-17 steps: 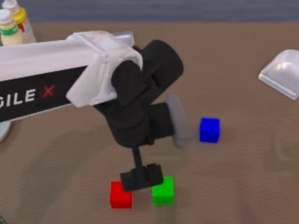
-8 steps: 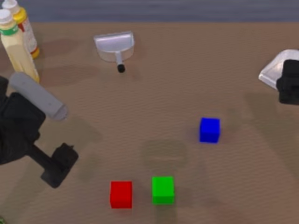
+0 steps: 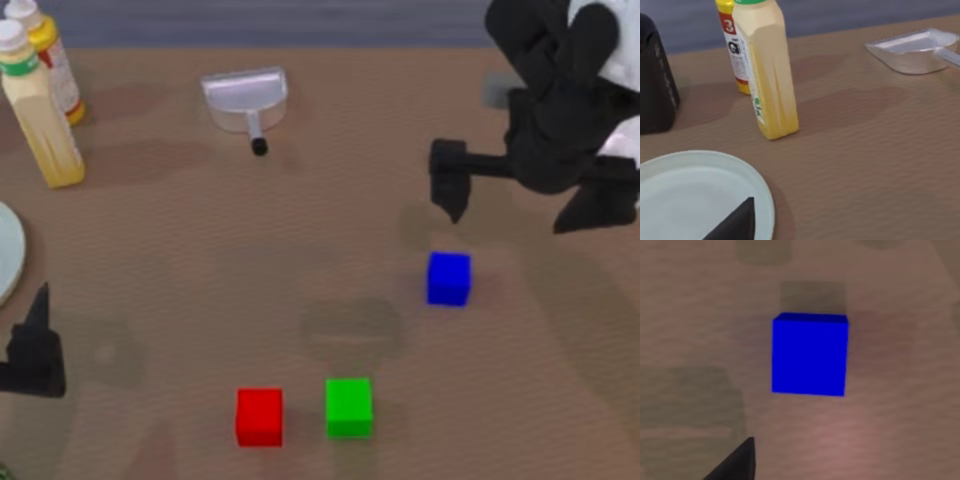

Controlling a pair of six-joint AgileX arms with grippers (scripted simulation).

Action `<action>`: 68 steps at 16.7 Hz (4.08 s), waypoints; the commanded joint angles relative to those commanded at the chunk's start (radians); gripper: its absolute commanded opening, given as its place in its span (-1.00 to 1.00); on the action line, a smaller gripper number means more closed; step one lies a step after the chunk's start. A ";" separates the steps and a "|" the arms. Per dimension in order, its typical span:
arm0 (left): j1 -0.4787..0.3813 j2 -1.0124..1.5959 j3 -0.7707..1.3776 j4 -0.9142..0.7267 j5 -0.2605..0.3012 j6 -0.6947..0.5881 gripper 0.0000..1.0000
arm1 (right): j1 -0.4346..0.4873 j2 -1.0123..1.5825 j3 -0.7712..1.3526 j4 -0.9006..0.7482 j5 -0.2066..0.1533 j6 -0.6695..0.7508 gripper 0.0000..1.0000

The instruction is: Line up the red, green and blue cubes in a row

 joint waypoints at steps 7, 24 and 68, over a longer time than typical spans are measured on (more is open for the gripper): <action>0.115 -0.260 -0.157 0.183 0.012 -0.108 1.00 | 0.067 0.297 0.268 -0.150 0.004 0.086 1.00; 0.117 -0.266 -0.159 0.187 0.013 -0.110 1.00 | 0.069 0.402 0.108 0.112 0.005 0.090 1.00; 0.117 -0.266 -0.159 0.187 0.013 -0.110 1.00 | 0.182 0.117 0.027 -0.081 0.011 0.161 -1.00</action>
